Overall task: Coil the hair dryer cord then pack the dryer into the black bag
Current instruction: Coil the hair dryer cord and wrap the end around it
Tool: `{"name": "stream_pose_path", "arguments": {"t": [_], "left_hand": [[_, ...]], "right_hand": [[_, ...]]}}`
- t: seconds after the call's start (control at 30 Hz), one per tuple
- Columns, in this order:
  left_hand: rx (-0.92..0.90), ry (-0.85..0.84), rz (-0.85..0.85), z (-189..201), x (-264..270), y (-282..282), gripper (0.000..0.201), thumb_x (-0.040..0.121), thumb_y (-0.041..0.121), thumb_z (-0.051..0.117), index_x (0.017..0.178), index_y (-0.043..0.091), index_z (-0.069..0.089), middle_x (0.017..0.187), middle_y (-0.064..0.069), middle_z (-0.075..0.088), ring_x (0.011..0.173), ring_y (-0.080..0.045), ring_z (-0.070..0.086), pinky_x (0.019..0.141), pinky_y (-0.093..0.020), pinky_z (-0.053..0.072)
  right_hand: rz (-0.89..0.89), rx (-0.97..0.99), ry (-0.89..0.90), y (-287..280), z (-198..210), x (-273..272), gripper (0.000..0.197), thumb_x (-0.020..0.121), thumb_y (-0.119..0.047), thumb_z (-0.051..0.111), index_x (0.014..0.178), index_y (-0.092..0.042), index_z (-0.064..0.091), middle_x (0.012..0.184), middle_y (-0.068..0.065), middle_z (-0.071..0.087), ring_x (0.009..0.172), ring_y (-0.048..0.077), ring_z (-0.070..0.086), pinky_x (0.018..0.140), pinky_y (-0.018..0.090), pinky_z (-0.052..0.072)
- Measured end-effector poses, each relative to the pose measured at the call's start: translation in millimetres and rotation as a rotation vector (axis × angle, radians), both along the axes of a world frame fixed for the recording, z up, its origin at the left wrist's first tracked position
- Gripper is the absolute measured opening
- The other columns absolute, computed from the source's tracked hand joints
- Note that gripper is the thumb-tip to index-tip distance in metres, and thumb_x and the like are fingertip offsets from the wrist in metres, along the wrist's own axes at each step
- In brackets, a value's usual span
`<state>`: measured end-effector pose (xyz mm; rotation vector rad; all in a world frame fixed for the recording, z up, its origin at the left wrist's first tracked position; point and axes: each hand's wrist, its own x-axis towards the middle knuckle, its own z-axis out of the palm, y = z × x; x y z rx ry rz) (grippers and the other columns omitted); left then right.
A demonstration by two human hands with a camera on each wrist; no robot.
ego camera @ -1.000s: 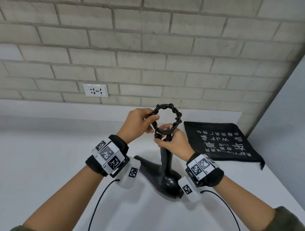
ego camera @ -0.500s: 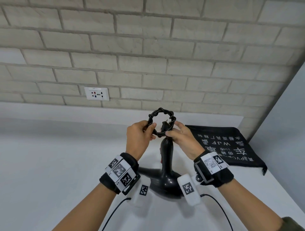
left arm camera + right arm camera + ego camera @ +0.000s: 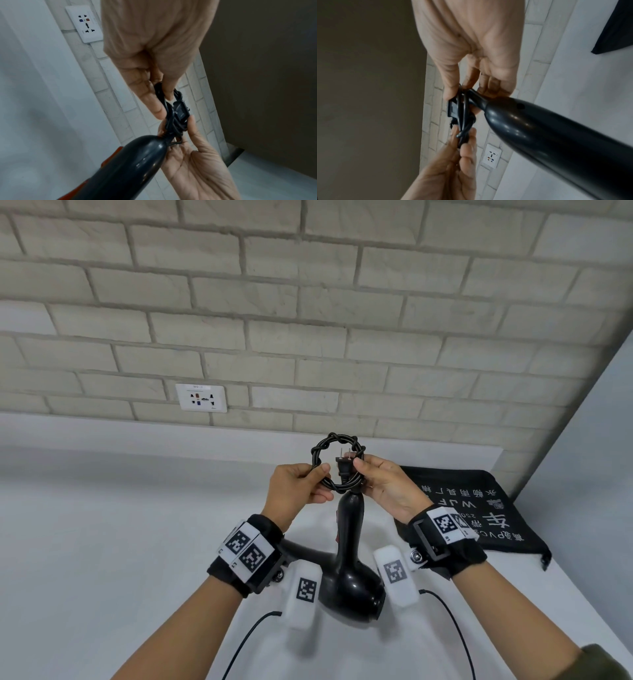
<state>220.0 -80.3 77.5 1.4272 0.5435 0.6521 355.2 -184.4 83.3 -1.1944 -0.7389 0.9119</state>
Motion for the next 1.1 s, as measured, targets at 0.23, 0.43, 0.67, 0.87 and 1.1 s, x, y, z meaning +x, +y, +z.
{"name": "stream_pose_path", "arguments": {"t": [0.23,0.43,0.67,0.87,1.1], "left_hand": [[-0.195,-0.025,-0.058,0.3,0.9,-0.7,0.021,0.088,0.022,0.059,0.078,0.004,0.065,0.048,0.000,0.066,0.047,-0.006,0.065,0.052,-0.012,0.053],[-0.233,-0.037,-0.032,-4.8,8.5,-8.4,0.020,0.088,0.021,0.059,0.078,0.004,0.063,0.049,-0.001,0.067,0.048,-0.007,0.066,0.052,-0.013,0.054],[-0.343,-0.112,-0.064,-6.8,5.5,-5.2,0.020,0.089,0.023,0.057,0.082,0.005,0.062,0.056,-0.005,0.069,0.055,-0.009,0.068,0.060,-0.014,0.056],[-0.186,-0.031,-0.120,-11.4,-1.9,-5.7,0.013,0.092,0.018,0.051,0.088,0.016,0.063,0.088,-0.006,0.067,0.086,-0.017,0.065,0.080,-0.026,0.053],[0.225,0.161,-0.194,-29.6,-4.5,-3.0,0.036,0.087,0.034,0.058,0.119,0.019,0.056,0.113,0.002,0.064,0.106,-0.007,0.058,0.098,-0.023,0.041]], "right_hand": [[0.023,0.056,0.191,1.6,-8.4,6.2,0.060,0.039,-0.043,0.089,0.090,-0.017,0.073,0.086,0.000,0.075,0.076,0.009,0.069,0.066,0.021,0.054],[-0.035,0.043,0.141,2.2,1.9,0.3,0.060,0.067,-0.005,0.072,0.121,-0.014,0.047,0.077,0.001,0.072,0.072,0.012,0.067,0.070,0.023,0.054],[-0.090,0.019,-0.061,-1.6,7.2,7.0,0.052,0.077,0.009,0.062,0.121,-0.017,0.051,0.087,0.006,0.068,0.069,0.009,0.070,0.068,0.018,0.055],[-0.134,-0.034,-0.161,-2.9,7.9,17.0,0.046,0.078,0.005,0.063,0.117,-0.019,0.056,0.075,-0.004,0.075,0.068,0.008,0.070,0.066,0.017,0.054],[-0.151,-0.026,-0.143,2.5,3.4,21.2,0.045,0.078,0.005,0.063,0.116,-0.018,0.057,0.073,-0.005,0.075,0.067,0.007,0.070,0.062,0.017,0.054]]}}
